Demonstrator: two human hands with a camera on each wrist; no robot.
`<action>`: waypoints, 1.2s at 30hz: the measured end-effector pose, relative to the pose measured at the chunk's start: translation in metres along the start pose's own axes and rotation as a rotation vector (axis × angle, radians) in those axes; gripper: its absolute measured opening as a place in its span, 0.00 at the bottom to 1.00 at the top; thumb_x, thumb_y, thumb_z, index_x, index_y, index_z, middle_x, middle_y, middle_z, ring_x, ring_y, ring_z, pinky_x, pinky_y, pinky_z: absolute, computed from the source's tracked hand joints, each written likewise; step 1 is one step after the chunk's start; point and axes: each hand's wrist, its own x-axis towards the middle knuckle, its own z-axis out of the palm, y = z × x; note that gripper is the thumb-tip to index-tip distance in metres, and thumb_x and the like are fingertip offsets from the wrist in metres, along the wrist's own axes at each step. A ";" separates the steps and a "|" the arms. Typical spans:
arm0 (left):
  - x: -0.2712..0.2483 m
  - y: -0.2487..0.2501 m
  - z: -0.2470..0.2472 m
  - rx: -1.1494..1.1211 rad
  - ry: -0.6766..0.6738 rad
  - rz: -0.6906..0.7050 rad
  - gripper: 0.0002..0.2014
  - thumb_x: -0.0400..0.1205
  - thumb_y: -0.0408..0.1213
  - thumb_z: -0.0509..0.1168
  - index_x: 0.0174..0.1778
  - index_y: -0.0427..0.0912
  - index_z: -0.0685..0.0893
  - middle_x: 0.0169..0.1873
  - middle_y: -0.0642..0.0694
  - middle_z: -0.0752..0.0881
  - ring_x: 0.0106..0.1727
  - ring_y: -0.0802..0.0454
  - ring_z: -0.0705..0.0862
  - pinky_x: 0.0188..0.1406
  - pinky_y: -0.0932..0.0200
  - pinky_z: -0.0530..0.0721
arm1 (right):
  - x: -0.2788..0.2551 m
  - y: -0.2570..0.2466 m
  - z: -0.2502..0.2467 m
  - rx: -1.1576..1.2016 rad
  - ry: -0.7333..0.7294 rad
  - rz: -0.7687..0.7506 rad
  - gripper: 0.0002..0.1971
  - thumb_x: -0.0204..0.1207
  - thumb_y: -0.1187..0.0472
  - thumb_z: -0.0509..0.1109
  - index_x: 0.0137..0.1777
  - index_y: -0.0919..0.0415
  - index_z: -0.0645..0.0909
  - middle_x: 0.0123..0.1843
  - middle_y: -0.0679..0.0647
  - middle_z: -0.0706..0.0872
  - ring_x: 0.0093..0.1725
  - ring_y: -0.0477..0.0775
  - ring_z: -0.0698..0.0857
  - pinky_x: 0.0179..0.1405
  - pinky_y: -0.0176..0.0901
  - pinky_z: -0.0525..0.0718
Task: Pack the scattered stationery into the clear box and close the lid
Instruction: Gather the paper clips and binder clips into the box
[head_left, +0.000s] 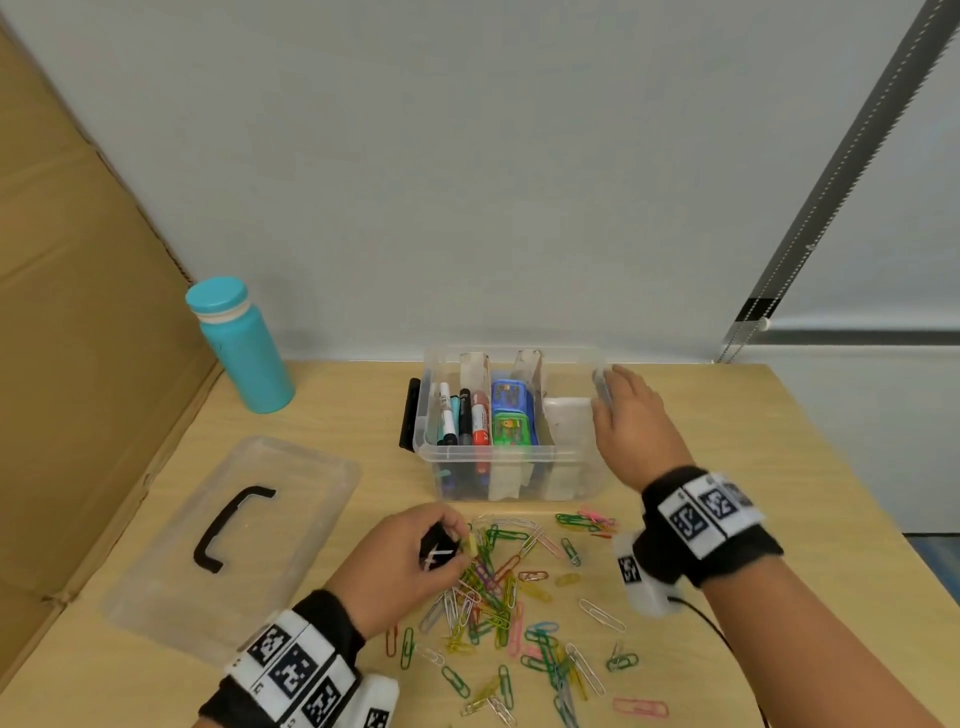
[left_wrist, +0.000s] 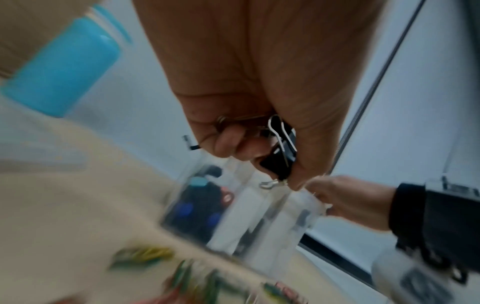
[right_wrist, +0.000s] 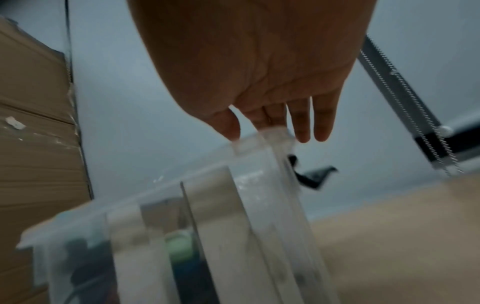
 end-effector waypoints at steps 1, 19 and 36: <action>0.009 0.013 -0.003 0.047 0.002 0.026 0.07 0.78 0.43 0.70 0.50 0.54 0.81 0.45 0.59 0.85 0.46 0.65 0.84 0.49 0.69 0.83 | -0.007 0.007 0.008 0.024 -0.006 0.015 0.26 0.86 0.53 0.51 0.82 0.61 0.58 0.84 0.57 0.60 0.81 0.57 0.62 0.80 0.51 0.61; 0.226 0.117 0.021 0.771 -0.016 -0.063 0.22 0.78 0.34 0.70 0.66 0.33 0.74 0.63 0.36 0.75 0.59 0.36 0.82 0.53 0.48 0.81 | -0.028 0.001 0.037 0.135 0.063 0.097 0.28 0.85 0.57 0.49 0.84 0.61 0.49 0.84 0.55 0.59 0.79 0.57 0.66 0.70 0.50 0.74; 0.078 0.092 -0.028 0.420 0.139 0.253 0.13 0.83 0.42 0.61 0.64 0.51 0.79 0.57 0.56 0.81 0.55 0.60 0.81 0.56 0.61 0.81 | -0.033 0.009 0.036 0.284 0.026 0.056 0.30 0.86 0.50 0.49 0.85 0.59 0.47 0.84 0.57 0.57 0.81 0.58 0.60 0.79 0.51 0.62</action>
